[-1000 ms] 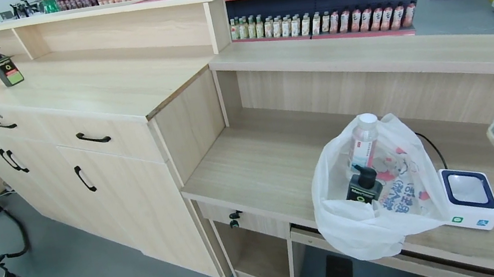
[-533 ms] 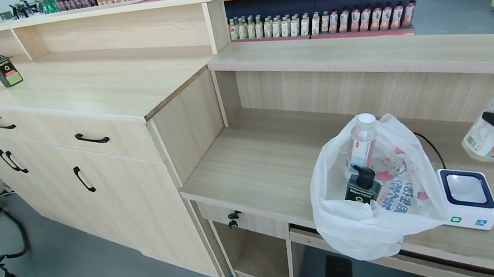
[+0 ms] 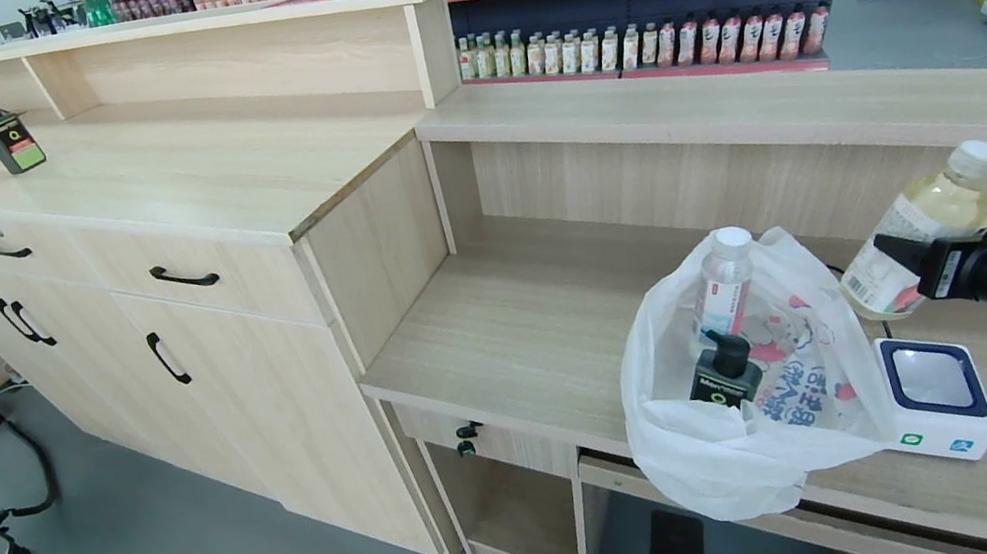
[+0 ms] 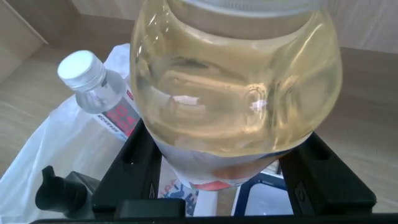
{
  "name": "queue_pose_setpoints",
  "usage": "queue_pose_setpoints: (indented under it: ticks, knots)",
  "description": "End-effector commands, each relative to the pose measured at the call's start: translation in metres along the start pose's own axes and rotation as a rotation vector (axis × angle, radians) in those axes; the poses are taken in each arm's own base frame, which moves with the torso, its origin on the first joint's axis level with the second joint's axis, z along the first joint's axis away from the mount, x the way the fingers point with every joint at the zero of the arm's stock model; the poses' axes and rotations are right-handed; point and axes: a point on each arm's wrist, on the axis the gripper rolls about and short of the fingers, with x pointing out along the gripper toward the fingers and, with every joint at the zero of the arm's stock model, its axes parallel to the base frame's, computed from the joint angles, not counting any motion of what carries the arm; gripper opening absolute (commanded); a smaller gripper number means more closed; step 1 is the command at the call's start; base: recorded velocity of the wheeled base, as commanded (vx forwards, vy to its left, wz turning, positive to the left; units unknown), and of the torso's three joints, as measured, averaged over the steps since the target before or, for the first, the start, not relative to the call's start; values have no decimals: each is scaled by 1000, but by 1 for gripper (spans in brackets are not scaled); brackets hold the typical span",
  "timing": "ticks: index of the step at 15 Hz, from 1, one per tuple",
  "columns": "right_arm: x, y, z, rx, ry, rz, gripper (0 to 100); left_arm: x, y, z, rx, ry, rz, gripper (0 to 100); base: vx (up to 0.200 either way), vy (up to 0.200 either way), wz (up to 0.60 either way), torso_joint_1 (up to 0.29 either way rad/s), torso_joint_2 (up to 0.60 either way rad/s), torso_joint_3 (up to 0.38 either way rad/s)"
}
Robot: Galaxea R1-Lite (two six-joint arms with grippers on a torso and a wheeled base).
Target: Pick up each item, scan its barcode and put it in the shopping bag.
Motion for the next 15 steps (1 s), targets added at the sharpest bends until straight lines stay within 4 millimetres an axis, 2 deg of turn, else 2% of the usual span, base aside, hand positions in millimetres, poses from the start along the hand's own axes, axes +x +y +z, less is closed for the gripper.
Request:
queue_pose_setpoints:
  ticks: [1, 4, 9, 15]
  knots:
    - [19, 1, -21, 2, 51, 17, 0, 0, 0, 0, 0, 0, 1, 0, 0, 0, 0, 0, 0, 0]
    - [31, 3, -30, -4, 60, 33, 0, 0, 0, 0, 0, 0, 1, 0, 0, 0, 0, 0, 0, 0]
    - [46, 6, -31, -37, 44, 93, 0, 0, 0, 0, 0, 0, 1, 0, 0, 0, 0, 0, 0, 0]
    - [54, 6, -43, -48, 51, 111, 0, 0, 0, 0, 0, 0, 1, 0, 0, 0, 0, 0, 0, 0]
